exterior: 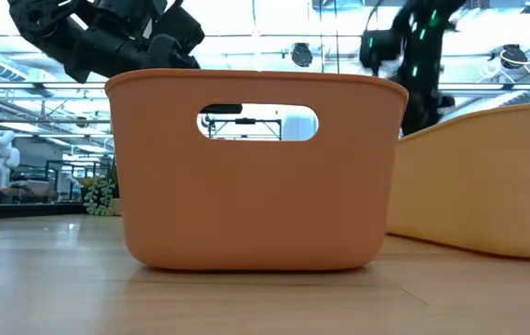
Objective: Sort batteries
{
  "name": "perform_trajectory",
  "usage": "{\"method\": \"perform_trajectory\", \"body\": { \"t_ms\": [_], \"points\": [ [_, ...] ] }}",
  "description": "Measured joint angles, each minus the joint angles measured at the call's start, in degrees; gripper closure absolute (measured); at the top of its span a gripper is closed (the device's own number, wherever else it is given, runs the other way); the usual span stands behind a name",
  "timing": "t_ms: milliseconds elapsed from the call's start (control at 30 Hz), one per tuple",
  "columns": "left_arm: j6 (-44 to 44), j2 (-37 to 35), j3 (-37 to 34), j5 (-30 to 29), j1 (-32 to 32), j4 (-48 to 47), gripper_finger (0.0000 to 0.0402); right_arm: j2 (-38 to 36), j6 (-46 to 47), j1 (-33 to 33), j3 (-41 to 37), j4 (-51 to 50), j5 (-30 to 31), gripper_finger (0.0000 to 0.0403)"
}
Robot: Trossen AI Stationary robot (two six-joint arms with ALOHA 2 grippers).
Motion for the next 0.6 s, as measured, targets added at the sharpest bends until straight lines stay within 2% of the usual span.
{"method": "perform_trajectory", "body": {
  "t_ms": [200, 433, 600],
  "points": [
    [-1.2, 0.0, 0.0, 0.0, 0.0, 0.0, 0.0288, 10.3, 1.4, -10.0, -2.4, 1.3, 1.6, 0.0226],
    [-1.0, 0.0, 0.0, 0.0, 0.0, -1.3, 0.0288, 20.5, -5.3, -14.3, -2.4, 0.4, 2.1, 0.0227],
    [-1.0, 0.0, 0.0, 0.0, 0.0, -1.8, 0.0288, 22.9, -8.9, -17.9, -2.4, -2.6, 3.3, 0.0227]
  ]
}}
